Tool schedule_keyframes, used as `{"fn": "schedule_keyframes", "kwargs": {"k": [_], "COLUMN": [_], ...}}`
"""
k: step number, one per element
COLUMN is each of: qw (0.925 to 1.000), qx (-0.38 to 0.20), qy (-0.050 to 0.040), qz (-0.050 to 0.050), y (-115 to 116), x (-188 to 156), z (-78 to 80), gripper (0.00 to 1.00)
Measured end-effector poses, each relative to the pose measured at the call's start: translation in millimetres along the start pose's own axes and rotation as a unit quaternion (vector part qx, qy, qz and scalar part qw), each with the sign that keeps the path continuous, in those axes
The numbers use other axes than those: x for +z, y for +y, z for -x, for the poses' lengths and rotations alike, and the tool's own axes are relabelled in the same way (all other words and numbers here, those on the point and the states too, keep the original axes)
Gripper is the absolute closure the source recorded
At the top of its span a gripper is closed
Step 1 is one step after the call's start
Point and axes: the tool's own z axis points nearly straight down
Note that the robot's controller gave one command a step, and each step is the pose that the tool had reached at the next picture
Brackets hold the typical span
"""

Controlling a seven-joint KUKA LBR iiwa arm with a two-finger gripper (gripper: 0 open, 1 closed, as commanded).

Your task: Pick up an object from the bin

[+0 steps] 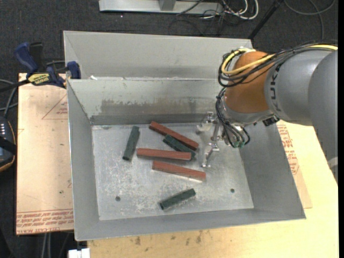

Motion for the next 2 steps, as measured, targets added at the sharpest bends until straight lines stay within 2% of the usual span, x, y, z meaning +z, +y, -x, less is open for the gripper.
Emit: {"fn": "schedule_keyframes", "kwargs": {"k": [1,2], "qw": [0.9999,0.9999], "qx": [0.012,0.012], "qy": [-0.0067,-0.0067], "qz": [0.001,0.001], "y": [63.3,63.3], "x": [-4.0,-4.1], "z": [5.7,5.7], "gripper": [1.0,1.0]}}
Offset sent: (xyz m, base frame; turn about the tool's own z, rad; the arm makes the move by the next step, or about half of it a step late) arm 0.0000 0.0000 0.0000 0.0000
